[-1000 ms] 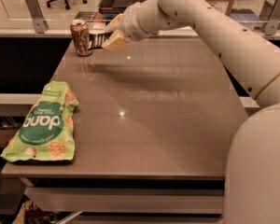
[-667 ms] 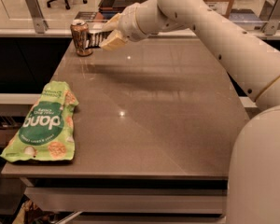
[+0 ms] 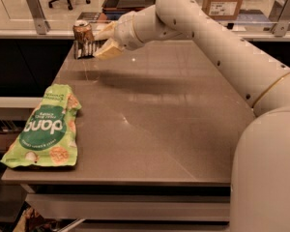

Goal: Move rxbar chocolate near orange can

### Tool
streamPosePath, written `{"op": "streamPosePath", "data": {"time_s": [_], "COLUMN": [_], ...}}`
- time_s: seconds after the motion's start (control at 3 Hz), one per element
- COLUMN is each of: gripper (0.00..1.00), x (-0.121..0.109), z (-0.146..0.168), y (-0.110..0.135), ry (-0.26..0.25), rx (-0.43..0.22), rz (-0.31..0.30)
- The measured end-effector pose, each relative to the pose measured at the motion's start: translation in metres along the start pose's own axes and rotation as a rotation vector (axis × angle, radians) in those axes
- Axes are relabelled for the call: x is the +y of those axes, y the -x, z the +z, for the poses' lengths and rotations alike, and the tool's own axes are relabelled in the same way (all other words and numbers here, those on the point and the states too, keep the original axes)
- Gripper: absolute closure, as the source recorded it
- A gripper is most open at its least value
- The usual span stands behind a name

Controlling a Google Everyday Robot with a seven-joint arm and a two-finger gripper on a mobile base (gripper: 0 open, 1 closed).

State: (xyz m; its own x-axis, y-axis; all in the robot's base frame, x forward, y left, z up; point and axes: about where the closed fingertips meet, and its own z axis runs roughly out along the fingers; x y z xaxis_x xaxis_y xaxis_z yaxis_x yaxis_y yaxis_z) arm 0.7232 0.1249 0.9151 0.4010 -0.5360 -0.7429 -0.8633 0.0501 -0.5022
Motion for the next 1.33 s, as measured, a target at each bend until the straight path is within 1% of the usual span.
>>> {"op": "streamPosePath", "data": {"time_s": [0.33, 0.67, 1.0, 1.33], "gripper": [1.00, 1.00, 1.00, 0.82], "x": [0.004, -0.016, -0.019, -0.017], "z": [0.010, 0.024, 0.023, 0.026], "y": [0.004, 0.008, 0.010, 0.011], "ry": [0.015, -0.008, -0.013, -0.008], "rx": [-0.021, -0.029, -0.032, -0.034], "rz": [-0.018, -0.104, -0.106, -0.106]}}
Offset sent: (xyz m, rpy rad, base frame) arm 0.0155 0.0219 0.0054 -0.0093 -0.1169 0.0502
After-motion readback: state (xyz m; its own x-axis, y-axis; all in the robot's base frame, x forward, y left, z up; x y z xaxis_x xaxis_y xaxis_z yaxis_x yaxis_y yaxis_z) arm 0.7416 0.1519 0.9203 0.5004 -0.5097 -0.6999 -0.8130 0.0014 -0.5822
